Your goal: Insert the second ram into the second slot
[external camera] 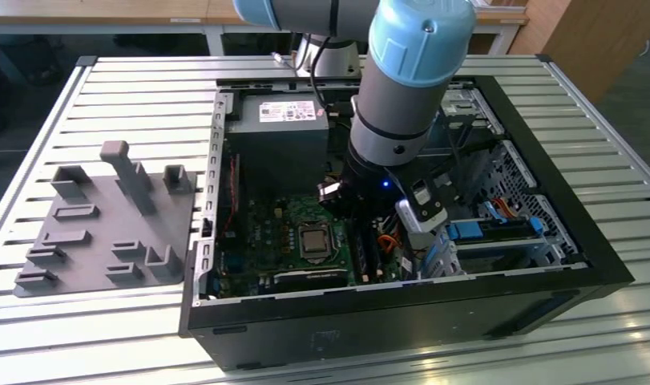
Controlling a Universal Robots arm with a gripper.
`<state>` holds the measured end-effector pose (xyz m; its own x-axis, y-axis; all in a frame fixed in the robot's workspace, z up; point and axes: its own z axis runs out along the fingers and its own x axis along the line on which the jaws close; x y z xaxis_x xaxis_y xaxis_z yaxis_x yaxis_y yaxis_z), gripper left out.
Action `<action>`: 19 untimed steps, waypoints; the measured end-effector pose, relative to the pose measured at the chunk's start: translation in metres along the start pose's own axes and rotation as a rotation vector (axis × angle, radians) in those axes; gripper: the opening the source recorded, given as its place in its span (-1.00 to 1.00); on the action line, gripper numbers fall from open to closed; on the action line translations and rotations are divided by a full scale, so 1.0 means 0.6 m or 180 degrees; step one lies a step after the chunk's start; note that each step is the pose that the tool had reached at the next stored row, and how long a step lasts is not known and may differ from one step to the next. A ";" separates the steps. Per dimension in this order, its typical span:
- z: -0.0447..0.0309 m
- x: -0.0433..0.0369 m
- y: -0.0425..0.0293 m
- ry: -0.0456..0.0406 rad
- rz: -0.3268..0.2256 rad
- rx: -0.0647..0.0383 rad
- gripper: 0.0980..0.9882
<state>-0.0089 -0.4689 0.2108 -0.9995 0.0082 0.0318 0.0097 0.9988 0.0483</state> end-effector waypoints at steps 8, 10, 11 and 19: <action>-0.019 0.001 0.001 0.0000 0.0000 0.0000 -0.74; -0.025 0.001 0.001 0.0000 0.0000 0.0000 -0.74; -0.029 0.001 0.001 0.0000 0.0000 0.0000 -0.74; -0.044 0.001 0.002 0.0000 0.0000 -0.0001 -0.93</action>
<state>-0.0089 -0.4689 0.2373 -0.9995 0.0082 0.0318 0.0097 0.9988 0.0486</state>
